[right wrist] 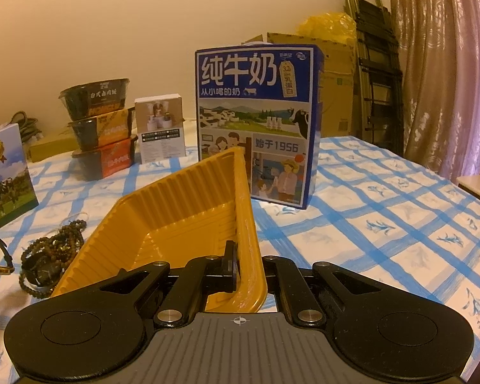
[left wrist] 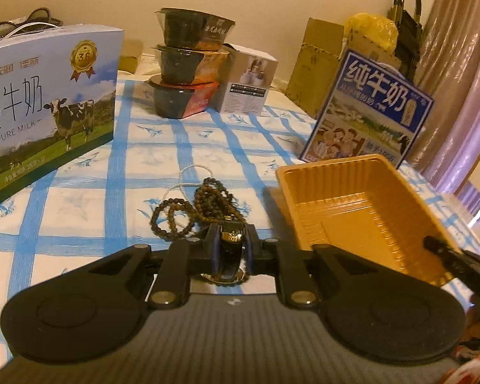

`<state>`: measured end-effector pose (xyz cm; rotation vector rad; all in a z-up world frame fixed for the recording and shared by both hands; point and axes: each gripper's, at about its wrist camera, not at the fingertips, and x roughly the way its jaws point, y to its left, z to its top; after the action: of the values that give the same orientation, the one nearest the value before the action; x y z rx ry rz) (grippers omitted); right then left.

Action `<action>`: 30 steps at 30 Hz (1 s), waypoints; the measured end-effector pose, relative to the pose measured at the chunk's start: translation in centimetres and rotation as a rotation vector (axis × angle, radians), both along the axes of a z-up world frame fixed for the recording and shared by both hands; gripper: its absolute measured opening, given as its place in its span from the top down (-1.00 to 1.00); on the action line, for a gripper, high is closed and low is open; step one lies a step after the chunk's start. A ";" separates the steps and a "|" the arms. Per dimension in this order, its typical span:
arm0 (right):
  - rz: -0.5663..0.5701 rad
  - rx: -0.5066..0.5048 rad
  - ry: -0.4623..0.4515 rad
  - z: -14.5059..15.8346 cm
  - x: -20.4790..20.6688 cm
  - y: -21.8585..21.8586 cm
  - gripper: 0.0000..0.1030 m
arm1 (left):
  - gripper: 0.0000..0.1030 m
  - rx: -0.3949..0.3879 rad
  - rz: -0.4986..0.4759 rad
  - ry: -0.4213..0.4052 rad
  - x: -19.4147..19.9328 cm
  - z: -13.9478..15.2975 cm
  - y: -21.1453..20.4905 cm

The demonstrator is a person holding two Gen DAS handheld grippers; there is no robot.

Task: Organize jewelry
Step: 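Carry the black watch over the orange tray with the left gripper while the right gripper holds the tray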

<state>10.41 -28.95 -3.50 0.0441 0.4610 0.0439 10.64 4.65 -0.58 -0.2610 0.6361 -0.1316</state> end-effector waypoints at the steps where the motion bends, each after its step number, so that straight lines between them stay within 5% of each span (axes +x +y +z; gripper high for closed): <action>1: 0.001 -0.002 0.000 0.0 0.0 0.0 0.90 | 0.73 -0.013 -0.002 -0.004 -0.2 0.3 0.0; 30: 0.005 -0.007 0.005 0.0 -0.2 0.2 0.90 | 0.73 -0.119 -0.208 0.026 0.0 0.4 -6.9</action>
<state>10.25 -28.72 -3.48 0.0362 0.4663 0.0469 10.69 -2.27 -0.16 -0.3113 0.6815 -0.3668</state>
